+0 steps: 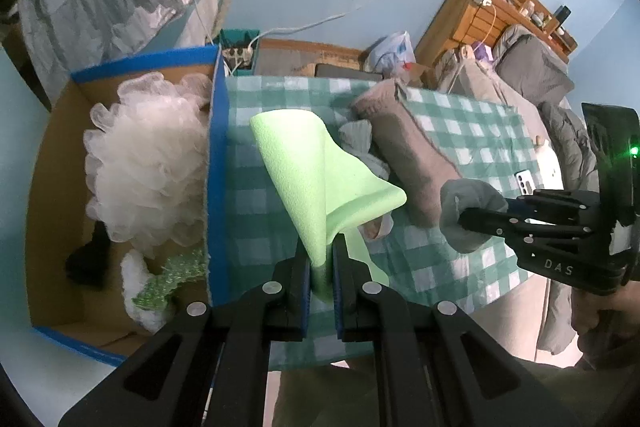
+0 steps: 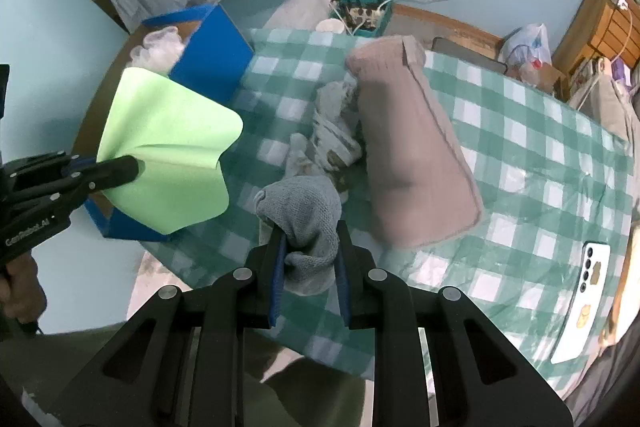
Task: Organize soft objects
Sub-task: 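Carry the light green cloth and grey sock with both tools over the box, then lower and open both tools to drop the cloth and sock into the box, then move both tools back over the table toward the white cloth and brown sock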
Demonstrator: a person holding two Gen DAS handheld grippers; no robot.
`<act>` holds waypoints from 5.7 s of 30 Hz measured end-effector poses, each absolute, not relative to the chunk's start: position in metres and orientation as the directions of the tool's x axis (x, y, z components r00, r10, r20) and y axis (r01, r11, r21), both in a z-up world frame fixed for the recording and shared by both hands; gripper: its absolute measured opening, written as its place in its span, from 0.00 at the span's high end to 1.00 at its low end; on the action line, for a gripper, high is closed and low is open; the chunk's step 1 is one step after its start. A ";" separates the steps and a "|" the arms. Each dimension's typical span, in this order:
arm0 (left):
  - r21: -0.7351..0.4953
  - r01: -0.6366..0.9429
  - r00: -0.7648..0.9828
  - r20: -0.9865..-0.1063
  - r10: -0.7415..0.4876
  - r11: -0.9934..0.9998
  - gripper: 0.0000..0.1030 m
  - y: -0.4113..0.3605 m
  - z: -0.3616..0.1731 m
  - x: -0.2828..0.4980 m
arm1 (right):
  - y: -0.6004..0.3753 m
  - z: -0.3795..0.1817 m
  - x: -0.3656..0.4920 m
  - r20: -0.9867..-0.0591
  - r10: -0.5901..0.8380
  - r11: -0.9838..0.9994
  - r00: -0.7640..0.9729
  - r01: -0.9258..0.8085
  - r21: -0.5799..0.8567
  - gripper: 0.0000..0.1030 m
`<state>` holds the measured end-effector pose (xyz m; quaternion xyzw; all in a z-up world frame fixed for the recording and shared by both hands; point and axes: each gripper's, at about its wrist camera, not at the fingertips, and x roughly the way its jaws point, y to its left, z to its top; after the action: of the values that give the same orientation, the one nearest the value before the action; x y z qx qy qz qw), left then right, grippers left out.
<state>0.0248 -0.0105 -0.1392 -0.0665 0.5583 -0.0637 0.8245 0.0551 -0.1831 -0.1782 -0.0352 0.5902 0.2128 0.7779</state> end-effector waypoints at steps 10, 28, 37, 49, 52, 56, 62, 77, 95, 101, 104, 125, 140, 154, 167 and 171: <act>-0.182 0.008 0.422 -0.891 -0.168 0.983 0.91 0.001 -0.111 0.020 | -0.171 -0.150 0.061 -0.916 0.319 0.897 0.245 -0.389 0.209 0.81; -0.147 -0.088 0.487 -0.869 -0.086 0.985 0.91 0.040 -0.085 0.004 | -0.133 -0.114 0.072 -0.883 0.382 0.856 0.273 -0.465 0.226 0.81; -0.146 -0.170 0.501 -0.865 -0.042 0.975 0.91 0.072 -0.082 -0.008 | -0.097 -0.109 0.077 -0.875 0.410 0.824 0.257 -0.516 0.234 0.81; -0.130 -0.243 0.503 -0.864 0.010 0.961 0.91 0.114 -0.083 -0.020 | -0.036 -0.104 0.080 -0.865 0.448 0.763 0.226 -0.601 0.238 0.81; -0.128 -0.255 0.502 -0.865 0.018 0.958 0.91 0.124 -0.084 -0.022 | -0.019 -0.104 0.079 -0.863 0.456 0.746 0.217 -0.622 0.238 0.81; -0.130 -0.270 0.497 -0.867 0.023 0.954 0.91 0.136 -0.086 -0.025 | 0.000 -0.107 0.079 -0.865 0.460 0.727 0.199 -0.643 0.239 0.81; -0.129 -0.287 0.481 -0.876 0.026 0.949 0.91 0.153 -0.094 -0.027 | 0.025 -0.114 0.078 -0.872 0.459 0.709 0.171 -0.662 0.243 0.81; -0.106 -0.285 0.412 -0.911 0.022 0.953 0.91 0.175 -0.130 -0.029 | 0.061 -0.155 0.071 -0.898 0.432 0.704 0.087 -0.654 0.275 0.81; -0.062 -0.294 0.343 -0.938 0.044 0.954 0.72 0.179 -0.152 -0.024 | 0.075 -0.182 0.069 -0.924 0.378 0.709 0.059 -0.660 0.248 0.69; -0.043 -0.293 0.346 -0.936 0.064 0.955 0.69 0.177 -0.148 -0.024 | 0.070 -0.179 0.070 -0.922 0.381 0.714 0.074 -0.658 0.242 0.58; -0.043 -0.298 0.347 -0.936 0.066 0.954 0.69 0.176 -0.146 -0.024 | 0.067 -0.174 0.069 -0.917 0.388 0.715 0.093 -0.658 0.236 0.47; -0.061 -0.289 0.397 -0.916 0.062 0.955 0.60 0.141 -0.119 -0.021 | 0.023 -0.143 0.075 -0.905 0.392 0.743 0.165 -0.637 0.206 0.34; -0.069 -0.220 0.424 -0.905 0.032 0.973 0.39 0.093 -0.110 0.003 | -0.036 -0.134 0.089 -0.908 0.360 0.798 0.212 -0.574 0.183 0.33; -0.073 -0.130 0.419 -0.908 -0.012 0.989 0.27 0.041 -0.110 0.029 | -0.100 -0.131 0.102 -0.915 0.323 0.847 0.242 -0.505 0.166 0.32; -0.055 -0.049 0.414 -0.910 -0.030 0.997 0.22 -0.003 -0.107 0.043 | -0.146 -0.133 0.108 -0.922 0.294 0.871 0.253 -0.467 0.150 0.32; -0.054 -0.029 0.405 -0.914 -0.038 0.998 0.21 -0.017 -0.111 0.049 | -0.164 -0.138 0.109 -0.929 0.274 0.879 0.250 -0.457 0.136 0.32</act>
<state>0.0489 -0.0173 -0.1109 -0.0307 0.5454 -0.0026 0.8376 0.1089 -0.1636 -0.1385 -0.0810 0.5667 0.2324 0.7863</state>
